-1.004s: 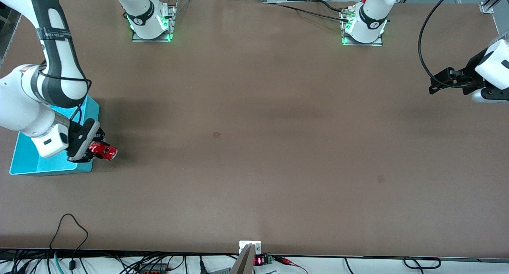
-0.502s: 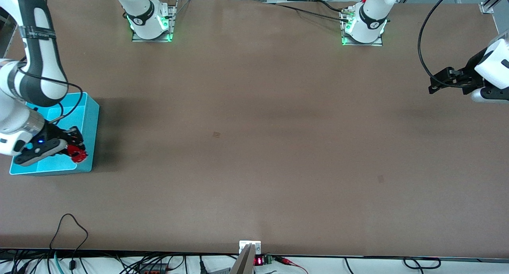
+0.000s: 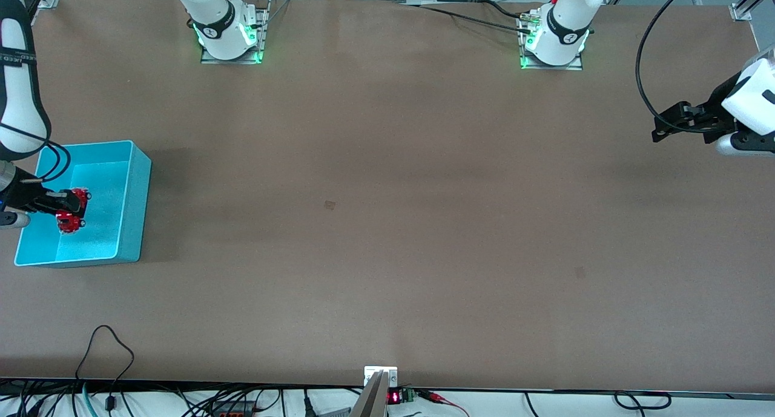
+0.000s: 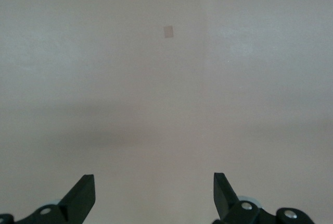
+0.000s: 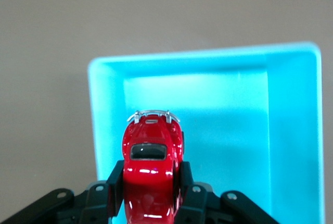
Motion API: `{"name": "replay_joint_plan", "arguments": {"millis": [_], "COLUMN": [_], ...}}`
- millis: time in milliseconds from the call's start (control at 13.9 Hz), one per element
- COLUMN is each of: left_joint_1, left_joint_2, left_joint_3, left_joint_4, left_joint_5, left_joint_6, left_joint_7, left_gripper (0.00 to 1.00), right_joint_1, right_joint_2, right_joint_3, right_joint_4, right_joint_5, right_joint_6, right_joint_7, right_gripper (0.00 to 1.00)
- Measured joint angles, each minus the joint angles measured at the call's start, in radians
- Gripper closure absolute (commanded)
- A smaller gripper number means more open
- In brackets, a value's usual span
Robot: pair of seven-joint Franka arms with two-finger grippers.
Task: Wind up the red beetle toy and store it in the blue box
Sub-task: 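Lift the car with the right gripper and lower it into the box, then open the right gripper to release the car inside the box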
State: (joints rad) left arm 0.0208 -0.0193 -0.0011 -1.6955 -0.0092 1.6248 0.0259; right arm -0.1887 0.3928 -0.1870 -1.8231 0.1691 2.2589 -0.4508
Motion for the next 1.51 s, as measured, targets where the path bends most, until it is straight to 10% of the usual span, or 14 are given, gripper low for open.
{"name": "replay_joint_plan", "arguments": {"millis": [1004,1219,1290,1362,1505], "left_joint_1": [0.001,0.001,0.001,0.001,0.001], "left_joint_2": [0.0,0.0,0.0,0.0,0.0], "left_joint_3": [0.001,0.001,0.001,0.001,0.001], "left_joint_4": [0.001,0.001,0.001,0.001,0.001], "left_joint_5": [0.0,0.0,0.0,0.0,0.0], "left_joint_6": [-0.015,-0.022,-0.025,-0.027,-0.03], "left_joint_7": [0.0,0.0,0.0,0.0,0.0], "left_gripper": [0.0,0.0,0.0,0.0,0.0], "right_joint_1": [-0.034,-0.041,-0.042,-0.043,-0.045], "right_joint_2": [0.18,0.213,0.213,0.214,0.215], "right_joint_3": [0.0,0.0,0.0,0.0,0.0], "right_joint_4": [-0.035,-0.032,-0.032,-0.033,-0.031], "right_joint_5": [0.0,0.01,0.012,0.021,0.044], "right_joint_6": [0.125,0.163,0.163,0.163,0.162], "right_joint_7": [0.039,0.038,0.036,0.033,0.014], "right_gripper": [0.7,0.47,0.13,0.0,0.0]}}
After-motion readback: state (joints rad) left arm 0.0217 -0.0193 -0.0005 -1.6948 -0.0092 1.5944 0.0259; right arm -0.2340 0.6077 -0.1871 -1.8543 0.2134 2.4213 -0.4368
